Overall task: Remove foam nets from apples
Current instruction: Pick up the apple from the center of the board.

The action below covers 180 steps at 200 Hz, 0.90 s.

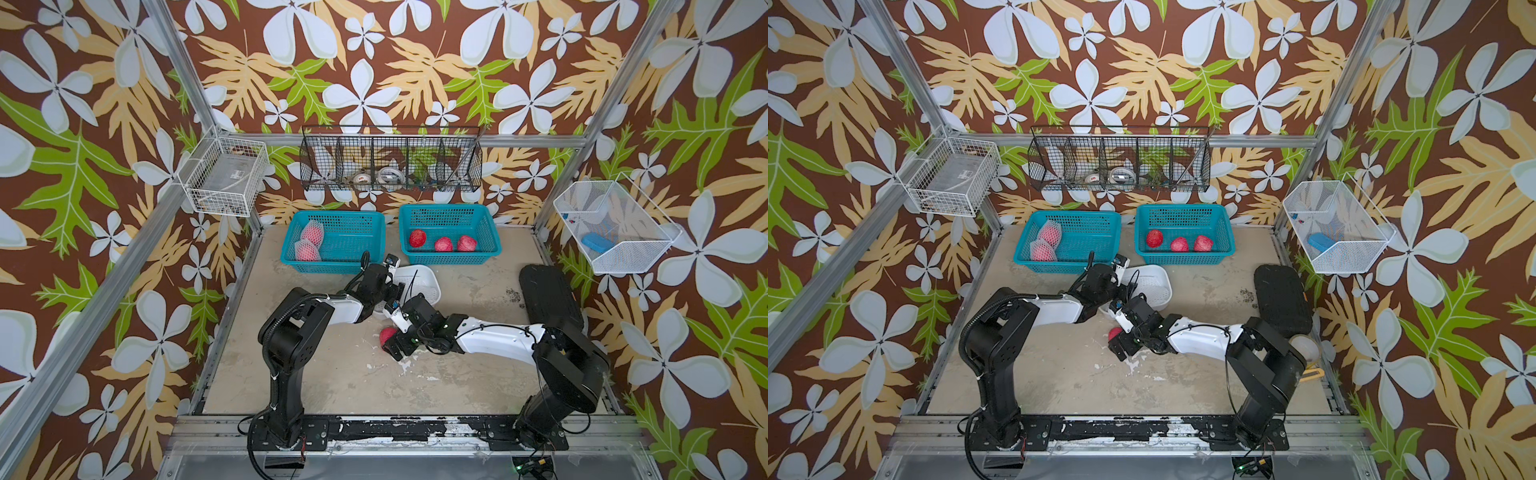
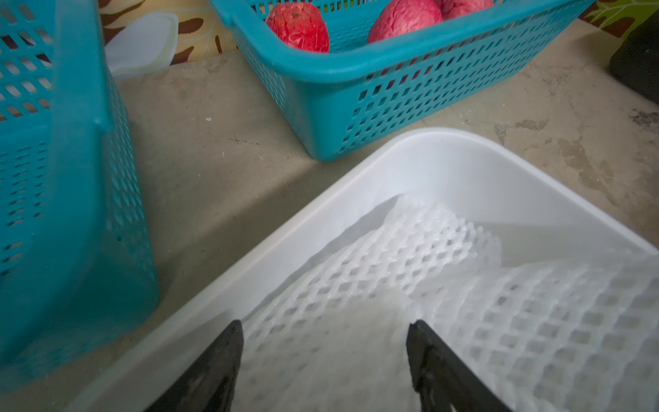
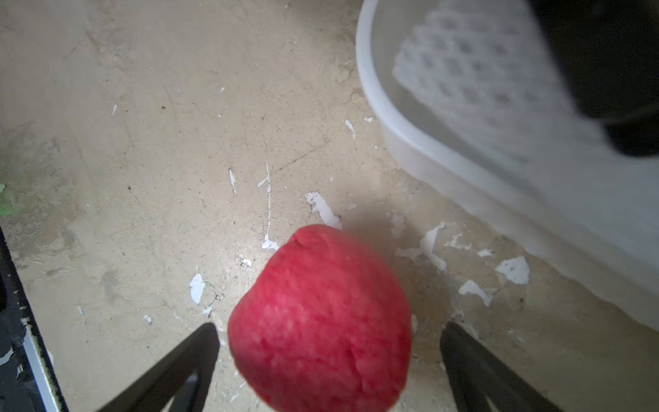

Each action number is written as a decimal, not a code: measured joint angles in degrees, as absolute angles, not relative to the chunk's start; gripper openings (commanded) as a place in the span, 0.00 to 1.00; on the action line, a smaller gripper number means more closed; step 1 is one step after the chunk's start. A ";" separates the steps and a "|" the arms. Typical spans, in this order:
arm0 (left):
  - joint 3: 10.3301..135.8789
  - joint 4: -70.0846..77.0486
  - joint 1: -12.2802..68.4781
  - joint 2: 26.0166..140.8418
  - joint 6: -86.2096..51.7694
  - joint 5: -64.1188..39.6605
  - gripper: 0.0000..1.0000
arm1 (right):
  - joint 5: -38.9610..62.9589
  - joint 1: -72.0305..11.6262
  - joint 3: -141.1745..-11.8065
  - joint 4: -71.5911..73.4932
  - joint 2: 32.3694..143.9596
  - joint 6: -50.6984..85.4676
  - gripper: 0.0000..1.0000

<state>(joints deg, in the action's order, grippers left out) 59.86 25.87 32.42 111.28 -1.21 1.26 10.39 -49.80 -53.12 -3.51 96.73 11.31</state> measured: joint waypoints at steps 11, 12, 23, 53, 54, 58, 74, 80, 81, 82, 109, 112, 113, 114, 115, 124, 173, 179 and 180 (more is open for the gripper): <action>60.60 25.08 32.42 110.87 -1.04 1.34 0.78 | 10.72 -49.80 -53.67 -3.44 97.56 11.09 0.95; 60.66 24.97 32.42 110.80 -0.99 1.39 0.78 | 10.74 -49.80 -53.74 -3.44 97.67 11.05 0.95; 61.28 24.16 32.42 110.13 -0.60 1.54 0.85 | 11.09 -49.78 -54.04 -3.33 98.63 10.79 0.93; 62.59 22.81 32.42 106.67 0.12 2.09 0.94 | 11.99 -49.76 -54.39 -3.31 100.71 10.20 0.86; 62.63 22.76 32.42 106.48 0.08 2.13 0.94 | 11.99 -49.76 -54.43 -3.31 100.75 10.20 0.86; 62.70 22.57 32.42 105.97 0.03 2.15 0.94 | 12.05 -49.76 -54.59 -3.29 100.99 10.07 0.84; 63.05 21.34 32.42 103.68 0.01 2.17 0.95 | 12.29 -49.76 -54.85 -3.25 101.27 9.96 0.72; 63.07 21.06 32.42 102.67 0.01 2.15 0.95 | 12.40 -49.76 -54.85 -3.25 101.19 9.87 0.70; 63.07 21.02 32.42 102.54 0.01 2.15 0.95 | 12.43 -49.76 -54.83 -3.25 101.14 9.87 0.70; 63.09 20.91 32.42 102.32 0.01 2.15 0.95 | 12.45 -49.76 -54.83 -3.25 101.10 9.87 0.70; 63.68 18.37 32.42 97.60 -1.21 2.04 0.95 | 12.67 -49.78 -54.63 -3.29 98.89 9.82 0.53; 63.68 18.09 32.42 97.06 -1.52 2.04 0.95 | 12.67 -49.78 -54.63 -3.29 98.59 9.80 0.52; 63.66 17.98 32.42 96.92 -1.56 2.04 0.95 | 12.67 -49.78 -54.63 -3.29 98.41 9.80 0.52; 63.59 17.82 32.42 96.55 -1.65 2.07 0.95 | 12.69 -49.78 -54.65 -3.29 98.32 9.80 0.51; 63.55 17.80 32.42 96.36 -1.72 2.07 0.95 | 12.69 -49.78 -54.65 -3.31 98.13 9.80 0.51; 62.74 17.45 32.42 93.95 -2.74 2.20 0.95 | 12.75 -49.78 -54.76 -3.62 96.99 9.76 0.50; 52.18 16.05 32.32 73.38 -9.45 10.20 0.97 | 13.41 -46.06 -61.76 -9.06 88.20 9.19 0.49; 51.07 15.77 32.29 70.87 -10.33 10.92 0.98 | 13.37 -44.62 -64.07 -9.21 88.47 9.50 0.48; 50.81 15.68 32.32 70.30 -10.48 11.03 0.98 | 13.28 -44.25 -64.62 -9.13 88.55 9.63 0.48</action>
